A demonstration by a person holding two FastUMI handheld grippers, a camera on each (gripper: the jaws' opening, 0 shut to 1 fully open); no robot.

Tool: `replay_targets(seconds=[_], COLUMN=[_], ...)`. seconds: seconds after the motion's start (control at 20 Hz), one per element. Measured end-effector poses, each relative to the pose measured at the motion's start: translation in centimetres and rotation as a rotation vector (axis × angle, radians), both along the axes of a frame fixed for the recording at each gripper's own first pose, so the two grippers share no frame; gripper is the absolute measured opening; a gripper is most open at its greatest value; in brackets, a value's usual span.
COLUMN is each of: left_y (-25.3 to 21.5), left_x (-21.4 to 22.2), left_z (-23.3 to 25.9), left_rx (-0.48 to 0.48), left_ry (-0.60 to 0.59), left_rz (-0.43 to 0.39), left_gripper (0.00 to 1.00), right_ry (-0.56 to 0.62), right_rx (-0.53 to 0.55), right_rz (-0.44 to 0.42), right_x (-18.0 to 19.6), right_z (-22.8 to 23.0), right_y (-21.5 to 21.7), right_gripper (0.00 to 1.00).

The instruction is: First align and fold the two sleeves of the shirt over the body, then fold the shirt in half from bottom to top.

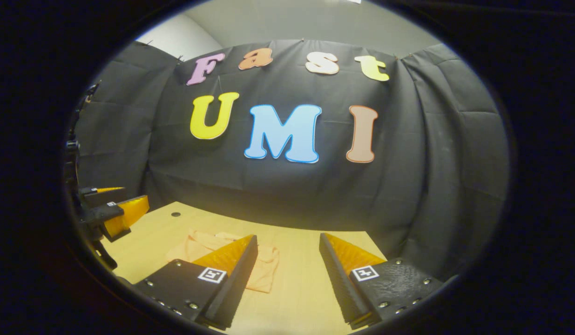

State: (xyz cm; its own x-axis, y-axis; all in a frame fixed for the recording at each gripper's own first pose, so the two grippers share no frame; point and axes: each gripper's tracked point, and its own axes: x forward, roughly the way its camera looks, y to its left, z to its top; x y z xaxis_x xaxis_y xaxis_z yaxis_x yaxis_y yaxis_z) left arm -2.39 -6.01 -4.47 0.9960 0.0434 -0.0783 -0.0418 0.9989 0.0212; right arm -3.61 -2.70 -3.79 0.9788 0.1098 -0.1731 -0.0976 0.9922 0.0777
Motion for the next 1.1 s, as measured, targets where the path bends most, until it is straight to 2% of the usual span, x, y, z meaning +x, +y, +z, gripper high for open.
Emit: replay_targets(seconds=[0.05,0.3,0.85,1.05,1.1], left_y=[0.1,0.6,3.0,2.5,2.5], left_x=[-0.2,-0.3,-0.3,0.0,0.0], left_z=[0.1,0.7,1.0,0.9,1.0], left_rx=[0.002,-0.004,-0.005,-0.023,-0.022], left_ry=[0.0,-0.016,-0.036,-0.035,-0.036], left_rz=[0.001,-0.007,-0.102,-0.145,-0.15], left_gripper=[0.96,0.96,0.96,0.96,0.96], right_ry=[-0.007,-0.006,-0.026,-0.033,-0.036], right_rx=[-0.006,-0.03,-0.052,-0.059,-0.055], right_rz=[-0.001,-0.008,-0.089,-0.118,-0.117], right_x=[-0.1,-0.7,-2.2,-2.9,-2.9], right_z=[0.2,-0.1,1.2,1.4,1.4], right_y=[0.2,1.1,2.8,2.9,2.8], right_gripper=[0.81,0.83,0.83,0.83,0.9])
